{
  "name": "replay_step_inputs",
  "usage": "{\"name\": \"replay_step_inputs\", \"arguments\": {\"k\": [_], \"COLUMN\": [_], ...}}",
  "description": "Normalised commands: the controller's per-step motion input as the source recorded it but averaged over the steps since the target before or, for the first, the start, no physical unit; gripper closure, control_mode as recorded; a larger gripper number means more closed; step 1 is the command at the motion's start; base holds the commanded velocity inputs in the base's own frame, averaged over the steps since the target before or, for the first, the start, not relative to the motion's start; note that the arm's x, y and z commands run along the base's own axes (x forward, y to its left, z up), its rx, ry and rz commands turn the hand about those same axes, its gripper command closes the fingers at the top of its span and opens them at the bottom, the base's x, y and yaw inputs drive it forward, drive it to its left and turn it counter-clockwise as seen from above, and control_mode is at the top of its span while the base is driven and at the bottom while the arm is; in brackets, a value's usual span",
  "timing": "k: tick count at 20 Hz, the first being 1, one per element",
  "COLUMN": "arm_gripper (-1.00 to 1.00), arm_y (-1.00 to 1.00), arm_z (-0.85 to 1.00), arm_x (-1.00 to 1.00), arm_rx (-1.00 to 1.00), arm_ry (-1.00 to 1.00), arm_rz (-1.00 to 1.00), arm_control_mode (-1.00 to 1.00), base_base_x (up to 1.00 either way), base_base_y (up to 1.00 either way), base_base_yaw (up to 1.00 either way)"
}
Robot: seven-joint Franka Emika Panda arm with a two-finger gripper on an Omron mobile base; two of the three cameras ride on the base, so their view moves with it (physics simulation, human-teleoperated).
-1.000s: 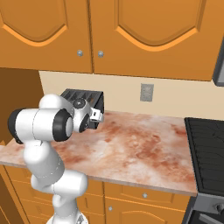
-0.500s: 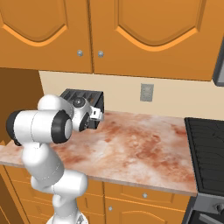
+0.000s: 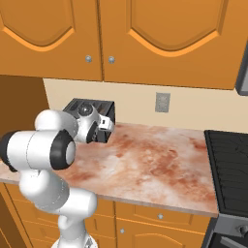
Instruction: Start the toaster. Once the lever pops up, take the bread to the plate on the dining counter.
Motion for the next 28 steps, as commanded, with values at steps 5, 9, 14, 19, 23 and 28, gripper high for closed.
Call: {"name": "replay_step_inputs", "arguments": {"k": [5,9,14,19,23,28], "arm_gripper": [-1.0,-1.0,-1.0,-1.0,-1.0,-1.0], "arm_y": [0.07,0.06,0.02,0.0,0.0,0.0], "arm_z": [0.14,0.17,0.22,0.18,0.11,0.02], "arm_x": [-0.04,0.0,0.0,0.0,0.0,0.06], "arm_rx": [0.0,0.0,0.0,0.0,0.0,0.0], "arm_ry": [-0.03,-0.12,-0.1,-0.06,-0.03,-0.08], "arm_rz": [0.0,0.0,0.0,0.0,0.0,0.0], "arm_control_mode": [-1.0,-1.0,-1.0,-1.0,-1.0,-1.0], "base_base_x": [0.0,0.0,0.0,0.0,0.0,0.0], "base_base_y": [0.0,0.0,0.0,0.0,0.0,0.0], "base_base_yaw": [0.0,0.0,0.0,0.0,0.0,0.0]}}
